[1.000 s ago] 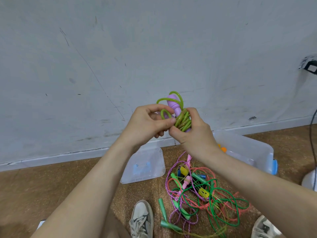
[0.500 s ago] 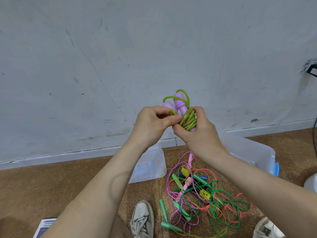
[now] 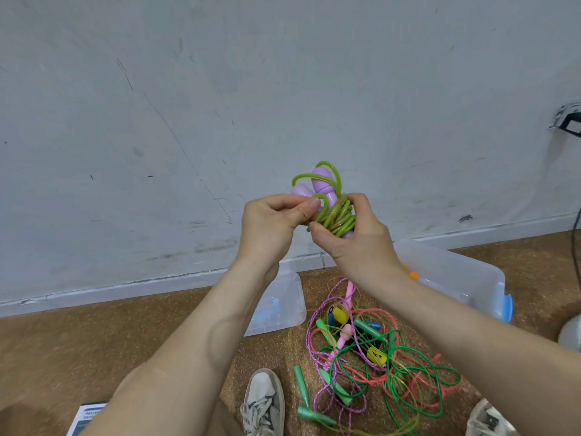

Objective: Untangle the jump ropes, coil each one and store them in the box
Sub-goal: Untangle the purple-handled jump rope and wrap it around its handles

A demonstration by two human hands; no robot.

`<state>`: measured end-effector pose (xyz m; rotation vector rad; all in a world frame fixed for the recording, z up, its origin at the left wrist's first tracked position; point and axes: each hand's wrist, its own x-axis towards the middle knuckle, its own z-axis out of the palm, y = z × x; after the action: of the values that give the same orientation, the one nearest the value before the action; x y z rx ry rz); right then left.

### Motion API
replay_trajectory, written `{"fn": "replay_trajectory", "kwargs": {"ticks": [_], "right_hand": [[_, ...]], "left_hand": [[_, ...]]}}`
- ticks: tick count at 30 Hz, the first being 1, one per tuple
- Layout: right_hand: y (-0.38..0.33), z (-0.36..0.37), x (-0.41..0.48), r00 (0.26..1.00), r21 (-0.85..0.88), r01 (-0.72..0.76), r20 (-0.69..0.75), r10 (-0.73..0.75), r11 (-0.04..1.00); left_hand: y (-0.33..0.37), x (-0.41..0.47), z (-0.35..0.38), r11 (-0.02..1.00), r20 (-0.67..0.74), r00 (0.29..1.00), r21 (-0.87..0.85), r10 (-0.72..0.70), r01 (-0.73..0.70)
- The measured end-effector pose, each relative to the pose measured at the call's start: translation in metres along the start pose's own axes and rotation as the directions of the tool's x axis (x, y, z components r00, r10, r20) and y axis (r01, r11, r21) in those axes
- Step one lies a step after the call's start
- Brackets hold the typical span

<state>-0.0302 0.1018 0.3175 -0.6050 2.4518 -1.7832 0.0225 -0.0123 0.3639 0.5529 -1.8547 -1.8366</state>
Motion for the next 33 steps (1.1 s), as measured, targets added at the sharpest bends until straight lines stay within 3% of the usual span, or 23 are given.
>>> {"fn": "replay_trajectory", "kwargs": {"ticks": [4, 9, 13, 16, 20, 22, 28, 33], "right_hand": [[0.002, 0.003, 0.0, 1.0, -0.091, 0.02, -0.011, -0.021, 0.996], [0.002, 0.005, 0.004, 0.999, -0.123, 0.027, -0.028, -0.03, 0.992], [0.001, 0.008, 0.002, 1.0, -0.119, 0.022, -0.004, -0.022, 0.993], [0.0, 0.01, 0.002, 1.0, -0.123, 0.021, 0.004, -0.021, 0.992], [-0.001, 0.011, 0.001, 0.999, -0.141, 0.029, 0.033, -0.024, 0.99], [0.0, 0.011, 0.001, 0.999, -0.157, 0.03, 0.049, -0.023, 0.987], [0.002, 0.006, 0.001, 0.999, -0.198, 0.017, 0.053, -0.007, 0.98], [-0.001, 0.005, 0.002, 0.999, -0.174, 0.038, 0.036, -0.032, 0.984]], "left_hand": [[-0.005, 0.003, -0.001, 0.997, -0.048, 0.997, 0.056, -0.053, 0.056], [-0.008, 0.006, -0.001, 0.935, -0.106, 0.985, 0.341, 0.138, -0.094], [-0.005, 0.005, -0.004, 0.804, -0.073, 0.957, 0.562, 0.282, -0.194], [-0.002, 0.002, -0.006, 0.651, 0.001, 0.924, 0.71, 0.382, -0.269], [0.001, 0.001, -0.009, 0.492, 0.076, 0.891, 0.811, 0.448, -0.316], [0.002, 0.002, -0.01, 0.523, 0.083, 0.915, 0.799, 0.394, -0.297], [0.001, 0.006, -0.019, 0.809, 0.092, 0.989, 0.57, 0.112, -0.145], [0.002, 0.005, -0.021, 0.907, 0.107, 0.993, 0.411, 0.053, -0.093]]}}
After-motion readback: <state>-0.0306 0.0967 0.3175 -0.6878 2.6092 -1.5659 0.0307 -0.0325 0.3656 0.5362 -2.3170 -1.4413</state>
